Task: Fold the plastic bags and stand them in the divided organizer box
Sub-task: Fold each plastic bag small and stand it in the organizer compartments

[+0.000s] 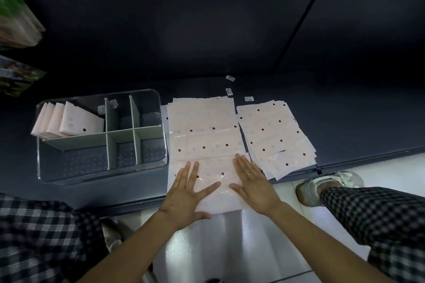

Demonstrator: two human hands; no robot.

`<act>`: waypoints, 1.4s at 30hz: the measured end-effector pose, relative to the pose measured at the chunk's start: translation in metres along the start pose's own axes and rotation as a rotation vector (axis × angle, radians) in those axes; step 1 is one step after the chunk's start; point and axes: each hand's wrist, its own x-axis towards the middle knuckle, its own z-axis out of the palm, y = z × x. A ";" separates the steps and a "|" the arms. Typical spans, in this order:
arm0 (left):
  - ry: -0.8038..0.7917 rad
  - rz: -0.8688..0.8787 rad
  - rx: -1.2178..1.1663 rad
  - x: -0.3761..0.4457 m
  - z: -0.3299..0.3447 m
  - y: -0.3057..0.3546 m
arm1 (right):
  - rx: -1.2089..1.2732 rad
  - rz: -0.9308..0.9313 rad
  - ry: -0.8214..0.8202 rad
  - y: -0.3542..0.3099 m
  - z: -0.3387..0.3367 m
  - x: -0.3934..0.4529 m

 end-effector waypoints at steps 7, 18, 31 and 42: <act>-0.057 -0.086 -0.066 0.002 -0.020 0.010 | -0.352 -0.136 0.159 0.010 -0.029 0.000; 0.159 -0.280 -0.554 0.013 -0.084 0.011 | 0.574 0.021 0.284 -0.016 -0.112 0.024; 0.192 -0.488 -1.822 -0.031 -0.164 0.001 | 1.529 0.212 0.104 -0.094 -0.139 0.013; 0.631 -0.399 -1.421 -0.053 -0.175 -0.022 | 1.333 0.189 0.264 -0.116 -0.147 0.006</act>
